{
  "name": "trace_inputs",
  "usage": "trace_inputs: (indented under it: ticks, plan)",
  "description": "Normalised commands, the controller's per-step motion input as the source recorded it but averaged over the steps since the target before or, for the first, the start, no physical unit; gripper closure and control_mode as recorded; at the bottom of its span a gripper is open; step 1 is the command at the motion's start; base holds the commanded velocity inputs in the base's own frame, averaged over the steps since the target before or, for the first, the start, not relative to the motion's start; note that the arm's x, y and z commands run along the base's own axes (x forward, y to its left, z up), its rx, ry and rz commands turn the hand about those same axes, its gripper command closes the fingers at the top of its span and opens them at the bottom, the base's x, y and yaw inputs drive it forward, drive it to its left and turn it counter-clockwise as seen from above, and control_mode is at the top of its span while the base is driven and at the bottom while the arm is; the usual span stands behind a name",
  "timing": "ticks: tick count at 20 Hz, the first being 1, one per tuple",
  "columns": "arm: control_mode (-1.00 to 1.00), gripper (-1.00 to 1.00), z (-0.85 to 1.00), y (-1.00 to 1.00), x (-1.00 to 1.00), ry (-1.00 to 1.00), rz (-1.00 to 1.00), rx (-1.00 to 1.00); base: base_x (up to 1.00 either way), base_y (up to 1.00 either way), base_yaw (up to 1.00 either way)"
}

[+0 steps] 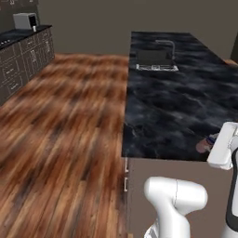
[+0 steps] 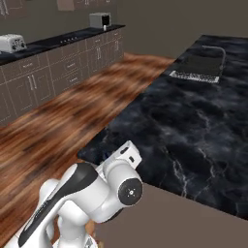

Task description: Move the drinks to the dining counter.

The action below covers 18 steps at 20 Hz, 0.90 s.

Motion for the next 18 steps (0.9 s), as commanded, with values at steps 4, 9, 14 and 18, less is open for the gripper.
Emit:
trace_inputs:
  ticks: [4,9,14,18]
  plan:
    - [1.0,1.0,0.0,0.0,0.0,0.0,0.0,0.0,-0.53,-0.44,0.29]
    - [1.0,1.0,0.0,0.0,0.0,0.0,0.0,0.0,-0.84,-0.44,0.2]
    - [1.0,1.0,0.0,0.0,0.0,0.0,0.0,0.0,-1.0,-0.34,0.02]
    - [1.0,1.0,0.0,0.0,0.0,0.0,0.0,0.0,-0.82,-0.28,0.0]
